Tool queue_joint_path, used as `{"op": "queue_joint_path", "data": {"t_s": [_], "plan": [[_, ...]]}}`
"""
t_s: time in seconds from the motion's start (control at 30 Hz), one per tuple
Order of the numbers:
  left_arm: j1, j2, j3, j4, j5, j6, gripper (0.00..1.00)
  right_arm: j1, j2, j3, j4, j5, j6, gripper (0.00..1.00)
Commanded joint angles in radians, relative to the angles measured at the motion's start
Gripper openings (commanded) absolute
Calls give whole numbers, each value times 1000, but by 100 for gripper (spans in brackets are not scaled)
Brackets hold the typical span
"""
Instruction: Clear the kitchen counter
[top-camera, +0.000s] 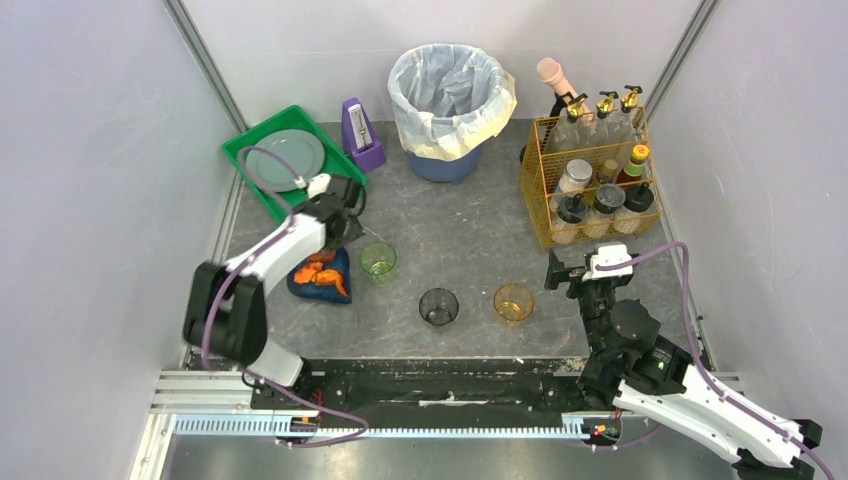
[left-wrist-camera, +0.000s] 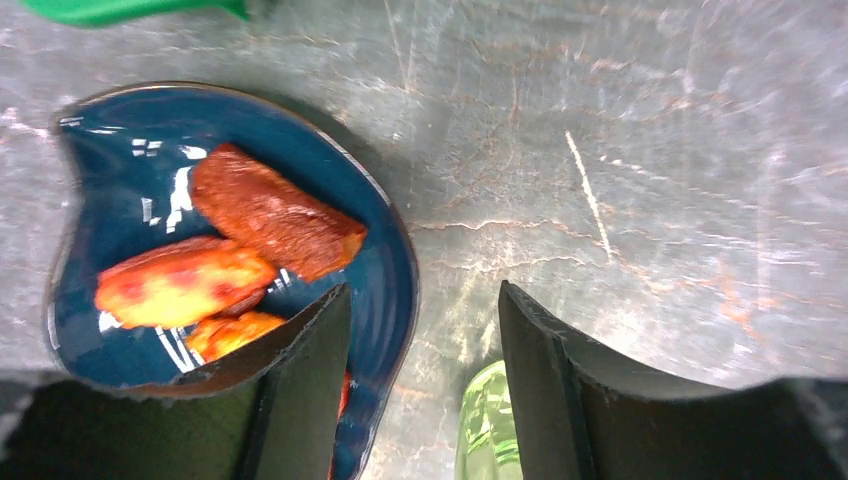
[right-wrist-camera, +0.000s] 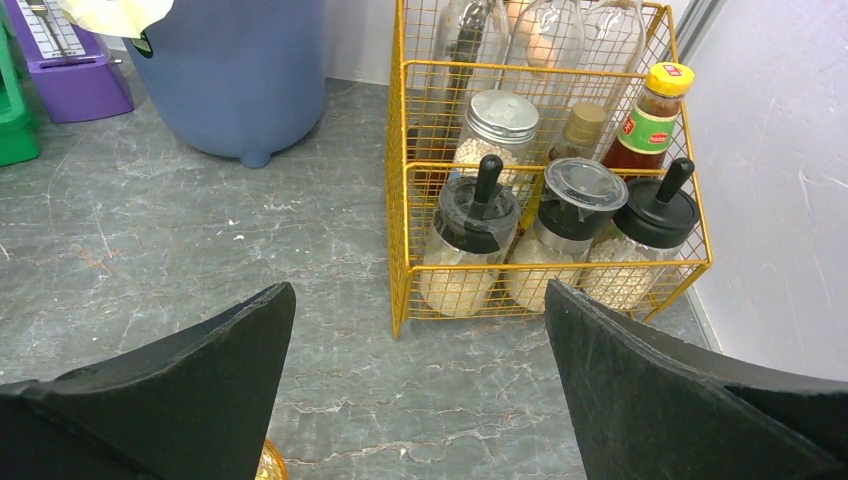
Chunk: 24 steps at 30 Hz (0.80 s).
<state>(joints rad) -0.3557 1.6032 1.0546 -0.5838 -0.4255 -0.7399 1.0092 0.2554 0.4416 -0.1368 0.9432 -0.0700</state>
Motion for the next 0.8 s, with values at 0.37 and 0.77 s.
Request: {"op": "queue_joint_path", "data": {"t_s": [0.37,0.77], "plan": [[334,-677,-475,25,46,-288,63,4,5,25,26,-3,10,98],[392,-771,-689,114,51,-421,57,3,23,24,26,0,8,98]]}}
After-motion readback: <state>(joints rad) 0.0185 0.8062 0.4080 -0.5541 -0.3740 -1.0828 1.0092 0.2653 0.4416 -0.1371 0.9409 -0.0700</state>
